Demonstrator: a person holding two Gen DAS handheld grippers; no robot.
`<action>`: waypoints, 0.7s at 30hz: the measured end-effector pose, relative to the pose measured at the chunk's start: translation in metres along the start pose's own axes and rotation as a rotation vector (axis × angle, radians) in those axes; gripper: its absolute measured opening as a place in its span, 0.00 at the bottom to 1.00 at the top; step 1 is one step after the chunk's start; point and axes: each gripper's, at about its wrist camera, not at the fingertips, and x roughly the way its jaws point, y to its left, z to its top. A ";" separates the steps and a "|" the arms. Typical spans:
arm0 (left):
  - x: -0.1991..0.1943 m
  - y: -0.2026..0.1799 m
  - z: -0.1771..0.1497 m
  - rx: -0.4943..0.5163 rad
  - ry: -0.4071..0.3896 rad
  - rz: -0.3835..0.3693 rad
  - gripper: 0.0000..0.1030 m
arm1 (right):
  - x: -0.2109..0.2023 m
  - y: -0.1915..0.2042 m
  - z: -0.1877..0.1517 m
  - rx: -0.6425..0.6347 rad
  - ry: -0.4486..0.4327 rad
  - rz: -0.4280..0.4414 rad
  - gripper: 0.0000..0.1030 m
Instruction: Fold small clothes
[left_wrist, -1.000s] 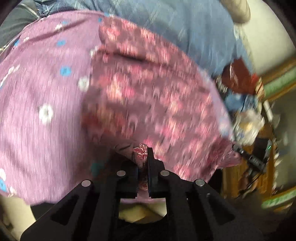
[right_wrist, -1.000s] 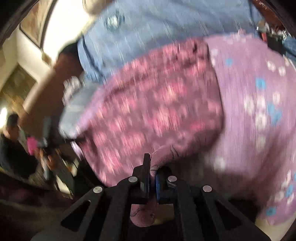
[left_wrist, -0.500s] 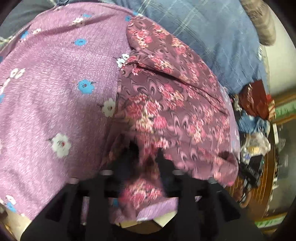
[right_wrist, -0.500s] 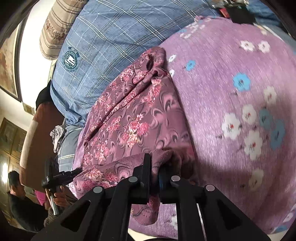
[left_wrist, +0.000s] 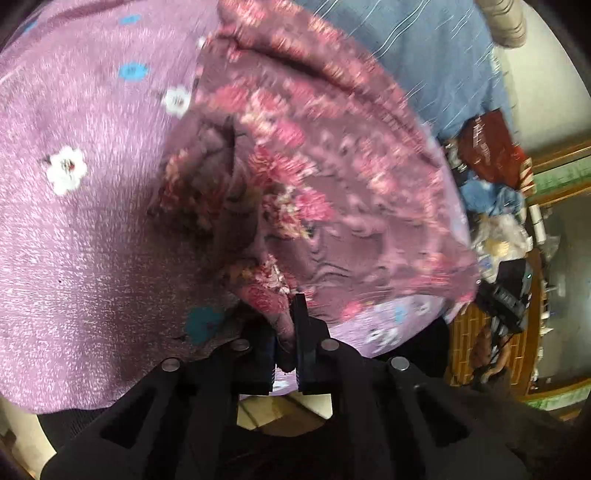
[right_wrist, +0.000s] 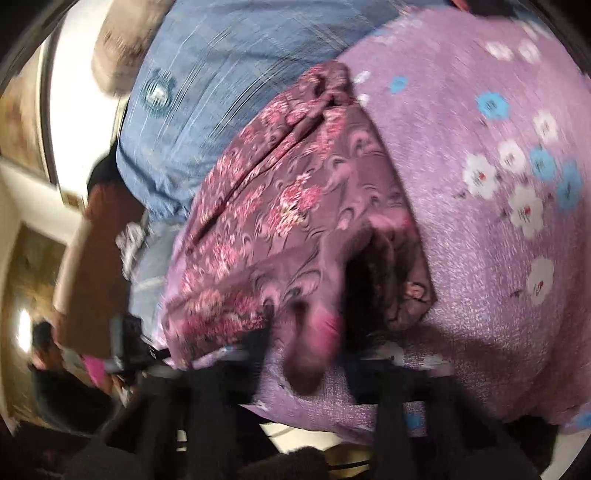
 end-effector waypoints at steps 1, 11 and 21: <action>-0.010 -0.005 0.000 0.011 -0.031 -0.017 0.05 | -0.003 0.008 0.000 -0.034 -0.006 -0.006 0.06; -0.062 -0.018 0.035 -0.014 -0.263 -0.114 0.05 | -0.037 0.048 0.038 -0.130 -0.211 0.057 0.06; -0.048 0.002 0.122 -0.122 -0.347 -0.091 0.05 | 0.000 0.047 0.135 -0.033 -0.276 0.093 0.06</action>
